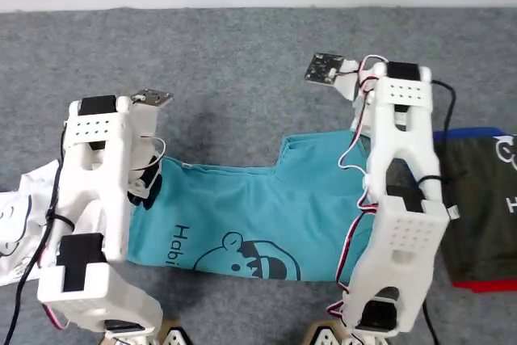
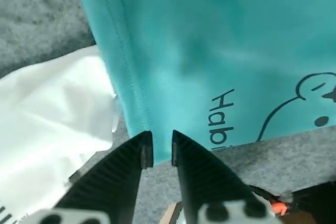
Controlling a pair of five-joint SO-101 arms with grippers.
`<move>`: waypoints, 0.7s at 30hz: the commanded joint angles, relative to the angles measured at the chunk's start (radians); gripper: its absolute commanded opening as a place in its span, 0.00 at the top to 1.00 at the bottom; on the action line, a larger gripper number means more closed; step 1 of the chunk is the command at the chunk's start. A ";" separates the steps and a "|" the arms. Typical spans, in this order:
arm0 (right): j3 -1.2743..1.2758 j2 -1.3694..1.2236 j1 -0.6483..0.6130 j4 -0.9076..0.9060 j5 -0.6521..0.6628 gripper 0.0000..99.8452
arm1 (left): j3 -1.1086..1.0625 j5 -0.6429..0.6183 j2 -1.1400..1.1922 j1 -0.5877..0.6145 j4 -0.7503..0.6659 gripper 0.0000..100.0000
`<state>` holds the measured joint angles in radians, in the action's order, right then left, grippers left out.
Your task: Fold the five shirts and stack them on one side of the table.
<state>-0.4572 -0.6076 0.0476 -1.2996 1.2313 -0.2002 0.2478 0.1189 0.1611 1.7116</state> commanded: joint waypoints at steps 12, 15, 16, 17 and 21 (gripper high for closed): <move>-0.037 -0.142 -0.028 0.116 0.015 0.82 | -0.001 -0.006 -0.011 -0.003 -0.006 0.93; -0.037 -0.166 -0.038 0.119 0.017 0.82 | -0.001 -0.006 -0.011 -0.003 -0.008 0.93; -0.037 -0.173 -0.042 0.120 0.018 0.82 | -0.001 -0.006 -0.011 -0.003 -0.008 0.93; -0.037 -0.176 -0.045 0.120 0.018 0.83 | -0.001 -0.006 -0.011 -0.003 -0.008 0.93; -0.037 -0.180 -0.045 0.119 0.018 0.97 | -0.001 -0.006 -0.009 -0.003 -0.008 0.93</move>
<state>-0.4772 -0.7825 0.0153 -1.2091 1.2405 -0.2002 0.2478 0.1189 0.1611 1.7116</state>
